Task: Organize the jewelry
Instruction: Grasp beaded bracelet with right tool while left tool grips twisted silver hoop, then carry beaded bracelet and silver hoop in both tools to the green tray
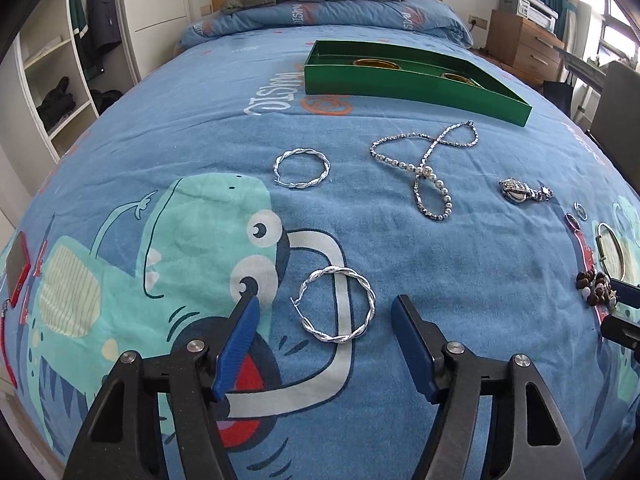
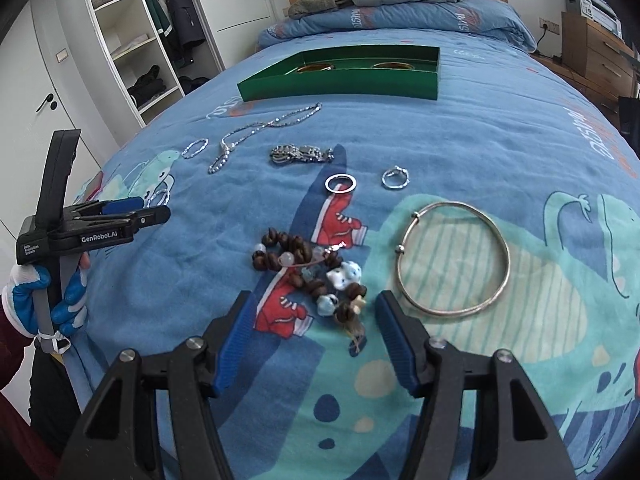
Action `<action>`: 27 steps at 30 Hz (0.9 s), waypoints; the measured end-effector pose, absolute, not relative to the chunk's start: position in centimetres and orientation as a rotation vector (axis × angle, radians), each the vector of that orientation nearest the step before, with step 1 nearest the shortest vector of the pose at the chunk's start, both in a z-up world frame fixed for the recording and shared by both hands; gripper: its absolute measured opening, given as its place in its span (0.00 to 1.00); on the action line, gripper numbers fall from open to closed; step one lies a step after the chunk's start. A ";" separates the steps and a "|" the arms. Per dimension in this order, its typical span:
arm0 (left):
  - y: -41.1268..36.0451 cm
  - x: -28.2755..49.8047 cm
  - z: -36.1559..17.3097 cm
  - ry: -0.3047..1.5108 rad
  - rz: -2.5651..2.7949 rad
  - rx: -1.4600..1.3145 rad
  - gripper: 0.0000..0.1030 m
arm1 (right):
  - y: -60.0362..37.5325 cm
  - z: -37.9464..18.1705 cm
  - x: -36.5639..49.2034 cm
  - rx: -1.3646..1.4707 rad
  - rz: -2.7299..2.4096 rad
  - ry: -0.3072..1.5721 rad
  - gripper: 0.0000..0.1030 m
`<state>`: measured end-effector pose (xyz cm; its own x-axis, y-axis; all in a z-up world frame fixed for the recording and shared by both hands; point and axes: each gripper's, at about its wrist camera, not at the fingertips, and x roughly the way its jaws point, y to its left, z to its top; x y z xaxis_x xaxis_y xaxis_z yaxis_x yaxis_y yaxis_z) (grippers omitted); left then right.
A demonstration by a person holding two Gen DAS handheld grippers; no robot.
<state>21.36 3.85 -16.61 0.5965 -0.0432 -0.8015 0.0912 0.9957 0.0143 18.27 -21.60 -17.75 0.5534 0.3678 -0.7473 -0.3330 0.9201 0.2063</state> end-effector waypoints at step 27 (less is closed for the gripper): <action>4.3 18.3 -13.2 0.876 -0.128 0.051 0.41 | -19.8 -14.7 16.7 -0.022 0.341 0.818 0.14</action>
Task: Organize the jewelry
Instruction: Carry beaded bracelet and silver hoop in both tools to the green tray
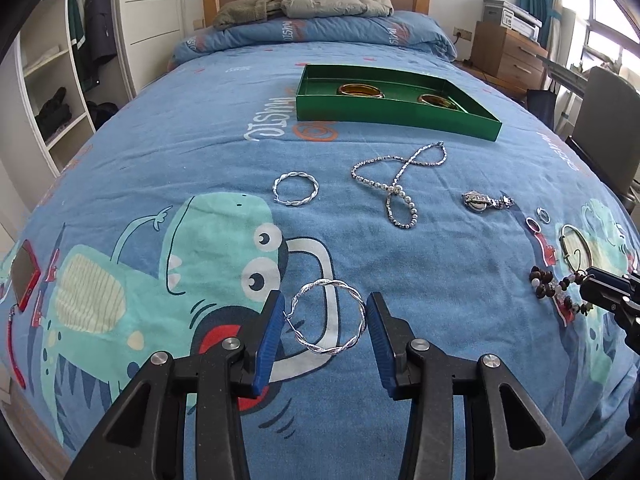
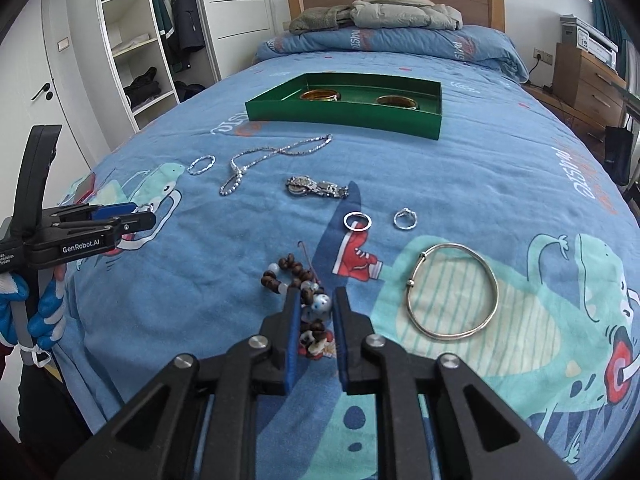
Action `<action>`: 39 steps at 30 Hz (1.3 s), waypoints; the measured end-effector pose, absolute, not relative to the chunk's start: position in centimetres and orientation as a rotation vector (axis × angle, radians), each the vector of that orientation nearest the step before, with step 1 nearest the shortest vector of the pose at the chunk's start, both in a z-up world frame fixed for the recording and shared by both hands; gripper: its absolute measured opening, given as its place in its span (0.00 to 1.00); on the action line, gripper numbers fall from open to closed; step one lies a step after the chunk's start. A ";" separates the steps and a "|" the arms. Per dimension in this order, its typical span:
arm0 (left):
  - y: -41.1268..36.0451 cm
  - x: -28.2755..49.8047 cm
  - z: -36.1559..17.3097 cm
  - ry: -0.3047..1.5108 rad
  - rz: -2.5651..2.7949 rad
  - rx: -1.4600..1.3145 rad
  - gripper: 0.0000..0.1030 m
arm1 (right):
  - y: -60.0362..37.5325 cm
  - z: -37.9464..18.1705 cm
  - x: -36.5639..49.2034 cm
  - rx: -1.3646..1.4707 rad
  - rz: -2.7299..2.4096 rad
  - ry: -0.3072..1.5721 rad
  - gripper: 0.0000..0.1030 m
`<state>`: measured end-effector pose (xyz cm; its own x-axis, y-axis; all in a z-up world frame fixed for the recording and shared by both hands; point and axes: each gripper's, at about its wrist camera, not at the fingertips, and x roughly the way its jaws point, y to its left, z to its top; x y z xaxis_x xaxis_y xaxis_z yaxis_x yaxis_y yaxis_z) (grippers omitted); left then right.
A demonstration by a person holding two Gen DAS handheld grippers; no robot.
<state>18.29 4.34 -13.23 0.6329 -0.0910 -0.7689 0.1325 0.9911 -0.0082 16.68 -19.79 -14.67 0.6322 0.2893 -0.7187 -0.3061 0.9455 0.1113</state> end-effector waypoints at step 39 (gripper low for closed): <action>0.1 39.4 -3.6 0.695 -0.179 0.024 0.41 | -19.1 -1.4 36.2 -0.028 0.315 0.517 0.14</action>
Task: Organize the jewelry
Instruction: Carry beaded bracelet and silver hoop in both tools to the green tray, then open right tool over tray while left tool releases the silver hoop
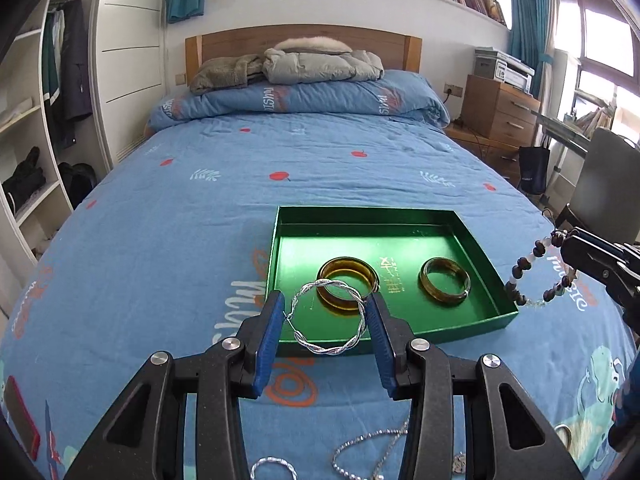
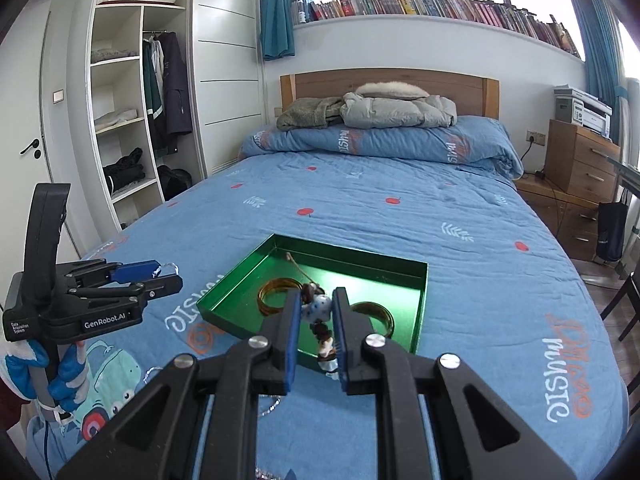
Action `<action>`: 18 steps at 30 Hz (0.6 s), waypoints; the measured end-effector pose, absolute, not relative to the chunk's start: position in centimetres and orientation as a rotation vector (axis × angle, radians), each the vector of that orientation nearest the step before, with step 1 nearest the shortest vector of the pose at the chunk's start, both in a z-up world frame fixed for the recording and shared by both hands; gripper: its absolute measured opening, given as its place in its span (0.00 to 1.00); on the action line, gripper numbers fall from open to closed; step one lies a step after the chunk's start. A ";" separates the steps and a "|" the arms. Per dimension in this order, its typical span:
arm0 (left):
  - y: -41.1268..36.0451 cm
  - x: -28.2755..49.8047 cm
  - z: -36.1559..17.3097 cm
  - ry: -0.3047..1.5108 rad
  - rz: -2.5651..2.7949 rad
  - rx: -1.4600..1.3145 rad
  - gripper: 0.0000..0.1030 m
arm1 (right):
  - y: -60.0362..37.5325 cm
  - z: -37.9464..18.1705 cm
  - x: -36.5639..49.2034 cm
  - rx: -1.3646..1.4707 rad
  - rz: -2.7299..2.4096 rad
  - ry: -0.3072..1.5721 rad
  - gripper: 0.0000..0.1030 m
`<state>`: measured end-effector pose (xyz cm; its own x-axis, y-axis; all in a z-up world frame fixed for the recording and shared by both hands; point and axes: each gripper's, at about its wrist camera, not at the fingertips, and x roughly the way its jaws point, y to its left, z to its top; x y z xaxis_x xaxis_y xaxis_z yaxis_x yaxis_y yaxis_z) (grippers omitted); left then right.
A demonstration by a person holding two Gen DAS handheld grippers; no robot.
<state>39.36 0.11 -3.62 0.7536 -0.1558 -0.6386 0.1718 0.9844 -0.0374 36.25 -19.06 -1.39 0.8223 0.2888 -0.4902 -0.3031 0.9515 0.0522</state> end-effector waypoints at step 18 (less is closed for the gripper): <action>-0.6 47.6 -13.4 0.890 -0.125 0.017 0.41 | -16.9 -13.9 47.2 0.073 0.317 0.786 0.16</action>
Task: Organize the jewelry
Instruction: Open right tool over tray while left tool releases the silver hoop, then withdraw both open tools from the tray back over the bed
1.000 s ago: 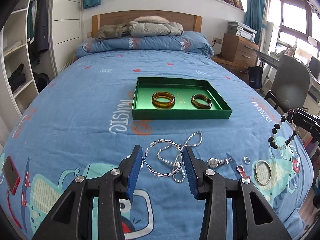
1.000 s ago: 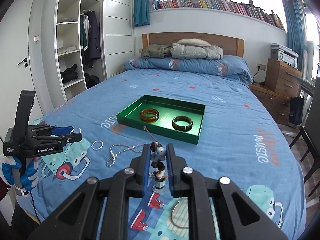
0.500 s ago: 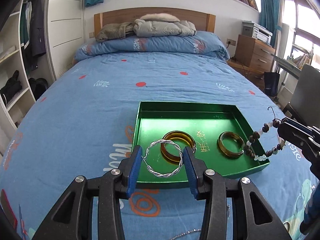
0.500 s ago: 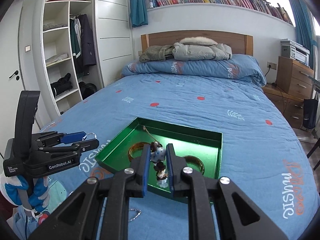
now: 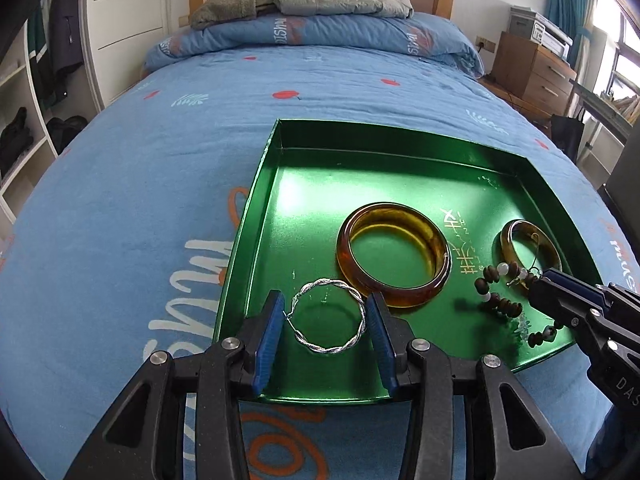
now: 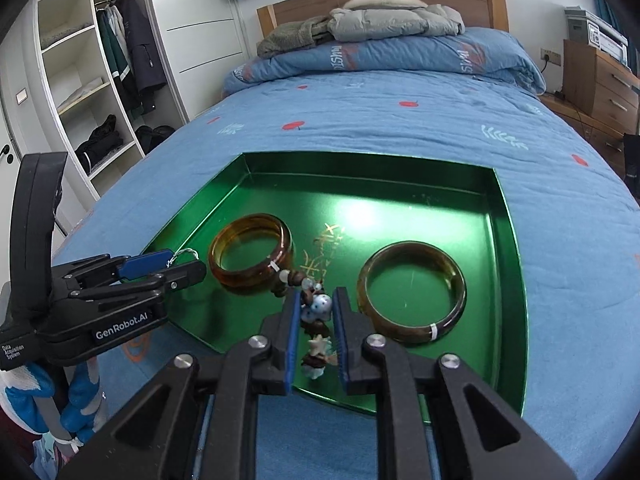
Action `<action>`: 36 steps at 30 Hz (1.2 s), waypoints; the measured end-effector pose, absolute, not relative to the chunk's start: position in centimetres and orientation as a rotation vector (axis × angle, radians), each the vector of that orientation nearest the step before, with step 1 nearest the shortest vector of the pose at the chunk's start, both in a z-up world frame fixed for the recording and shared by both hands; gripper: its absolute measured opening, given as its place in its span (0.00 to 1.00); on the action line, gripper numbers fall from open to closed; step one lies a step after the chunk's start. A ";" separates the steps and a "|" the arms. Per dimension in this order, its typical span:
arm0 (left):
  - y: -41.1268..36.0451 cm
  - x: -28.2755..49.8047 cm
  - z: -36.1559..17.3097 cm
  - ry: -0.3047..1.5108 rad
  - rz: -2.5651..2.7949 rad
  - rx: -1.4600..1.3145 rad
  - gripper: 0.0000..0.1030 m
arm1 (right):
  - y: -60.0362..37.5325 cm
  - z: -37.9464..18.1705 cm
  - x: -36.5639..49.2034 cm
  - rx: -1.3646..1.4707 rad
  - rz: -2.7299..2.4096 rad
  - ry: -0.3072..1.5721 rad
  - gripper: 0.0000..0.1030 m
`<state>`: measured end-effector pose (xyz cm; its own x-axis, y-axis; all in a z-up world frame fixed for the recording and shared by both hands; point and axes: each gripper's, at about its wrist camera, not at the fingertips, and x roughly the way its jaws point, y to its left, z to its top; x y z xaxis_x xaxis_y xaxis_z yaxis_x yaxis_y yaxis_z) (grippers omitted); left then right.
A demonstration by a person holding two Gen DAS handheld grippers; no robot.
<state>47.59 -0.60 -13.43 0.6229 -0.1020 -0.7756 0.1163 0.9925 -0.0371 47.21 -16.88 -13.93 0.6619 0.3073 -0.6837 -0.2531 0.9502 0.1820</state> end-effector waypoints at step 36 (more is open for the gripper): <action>5.0 19.5 2.0 0.617 0.057 0.011 0.73 | -21.5 2.5 17.1 0.045 0.162 0.535 0.36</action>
<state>19.52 5.02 1.97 0.8140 0.0563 -0.5782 -0.0499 0.9984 0.0269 17.08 -21.48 2.47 0.8478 0.1658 -0.5037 -0.1424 0.9862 0.0850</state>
